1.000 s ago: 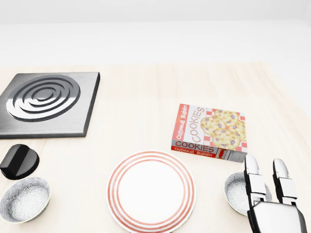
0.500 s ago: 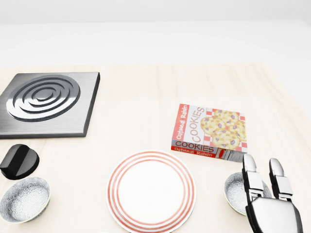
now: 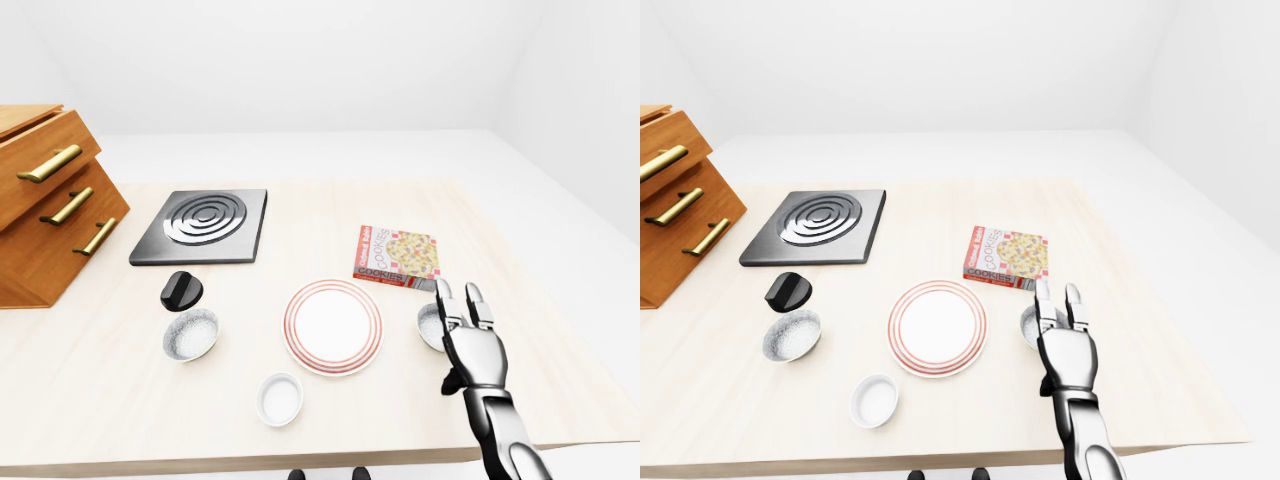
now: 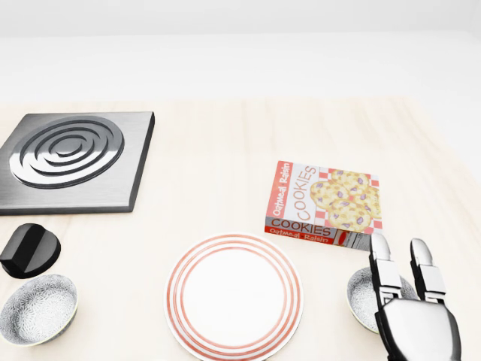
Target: Pick the akita bowl next to the plate and place it on the plate.
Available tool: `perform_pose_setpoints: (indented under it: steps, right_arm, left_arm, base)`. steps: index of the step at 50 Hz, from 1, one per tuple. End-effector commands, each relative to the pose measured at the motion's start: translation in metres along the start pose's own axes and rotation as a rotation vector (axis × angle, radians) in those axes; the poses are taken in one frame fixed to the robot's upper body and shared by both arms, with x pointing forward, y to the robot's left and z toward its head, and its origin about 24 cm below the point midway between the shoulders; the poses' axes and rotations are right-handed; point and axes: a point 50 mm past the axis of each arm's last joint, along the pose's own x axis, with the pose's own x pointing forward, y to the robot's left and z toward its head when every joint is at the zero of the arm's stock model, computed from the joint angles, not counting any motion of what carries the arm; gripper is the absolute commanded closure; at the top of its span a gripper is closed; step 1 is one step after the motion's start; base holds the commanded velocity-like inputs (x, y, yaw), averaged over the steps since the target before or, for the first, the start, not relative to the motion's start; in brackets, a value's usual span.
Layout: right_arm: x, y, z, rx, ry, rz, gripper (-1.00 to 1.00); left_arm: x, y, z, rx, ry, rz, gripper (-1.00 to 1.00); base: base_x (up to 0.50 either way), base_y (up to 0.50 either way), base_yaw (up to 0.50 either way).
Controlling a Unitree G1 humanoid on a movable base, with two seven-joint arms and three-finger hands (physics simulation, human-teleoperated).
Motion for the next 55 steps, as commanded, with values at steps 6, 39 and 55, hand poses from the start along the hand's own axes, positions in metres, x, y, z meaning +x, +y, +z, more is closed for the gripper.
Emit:
perform_pose_setpoints:
  steps: [6,39,55]
  right_arm:
    - [0.002,0.012,0.004,0.010,-0.014,0.035,-1.00]
    - [0.006,0.027,0.003,0.034,-0.005,0.061,-1.00]
    - [0.007,0.033,0.002,0.059,0.012,0.087,-1.00]
  left_arm:
    - [-0.001,-0.001,0.000,-0.001,-0.001,-0.003,-1.00]
    - [-0.001,-0.001,-0.006,0.005,0.020,-0.007,-1.00]
    - [-0.001,-0.002,-0.004,0.001,0.010,-0.009,-1.00]
  base:
    - [0.00,0.00,0.00]
    - [0.00,0.00,0.00]
    - [0.00,0.00,0.00]
